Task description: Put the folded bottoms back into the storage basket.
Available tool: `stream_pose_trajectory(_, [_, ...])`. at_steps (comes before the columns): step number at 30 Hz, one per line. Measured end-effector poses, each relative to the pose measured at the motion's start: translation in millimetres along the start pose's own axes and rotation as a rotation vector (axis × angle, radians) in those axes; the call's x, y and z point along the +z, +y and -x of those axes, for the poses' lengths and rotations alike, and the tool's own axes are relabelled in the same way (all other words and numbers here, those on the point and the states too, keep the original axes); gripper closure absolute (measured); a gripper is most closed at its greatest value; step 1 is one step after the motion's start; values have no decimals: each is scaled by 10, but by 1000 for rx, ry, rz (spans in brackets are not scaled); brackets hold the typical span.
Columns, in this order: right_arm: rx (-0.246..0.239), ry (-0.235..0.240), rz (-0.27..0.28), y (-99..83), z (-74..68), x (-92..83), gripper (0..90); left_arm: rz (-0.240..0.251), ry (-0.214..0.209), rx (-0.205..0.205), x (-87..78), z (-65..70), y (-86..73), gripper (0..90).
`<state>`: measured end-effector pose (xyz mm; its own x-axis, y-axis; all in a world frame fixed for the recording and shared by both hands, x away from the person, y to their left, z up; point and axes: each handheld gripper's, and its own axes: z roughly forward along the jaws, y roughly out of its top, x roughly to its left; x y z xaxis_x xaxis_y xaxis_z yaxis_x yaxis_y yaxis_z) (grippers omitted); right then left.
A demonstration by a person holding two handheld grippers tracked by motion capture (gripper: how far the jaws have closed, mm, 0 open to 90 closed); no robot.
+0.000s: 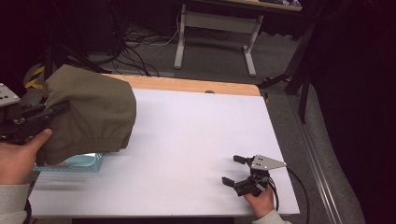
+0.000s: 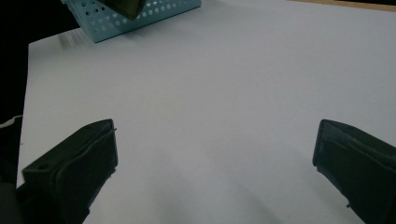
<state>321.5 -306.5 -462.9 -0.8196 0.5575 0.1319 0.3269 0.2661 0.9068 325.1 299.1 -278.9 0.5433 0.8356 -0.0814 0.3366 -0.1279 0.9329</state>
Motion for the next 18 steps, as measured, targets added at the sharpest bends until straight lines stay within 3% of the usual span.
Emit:
stream_pose_trajectory(7, [0, 1, 0, 0, 0, 0, 4, -37, -17, -19, 2, -76, 23, 817])
stream_pose_trajectory(18, [0, 0, -1, -1, 0, 1, 3, -84, -3, -47, 92, -206, -19, 815])
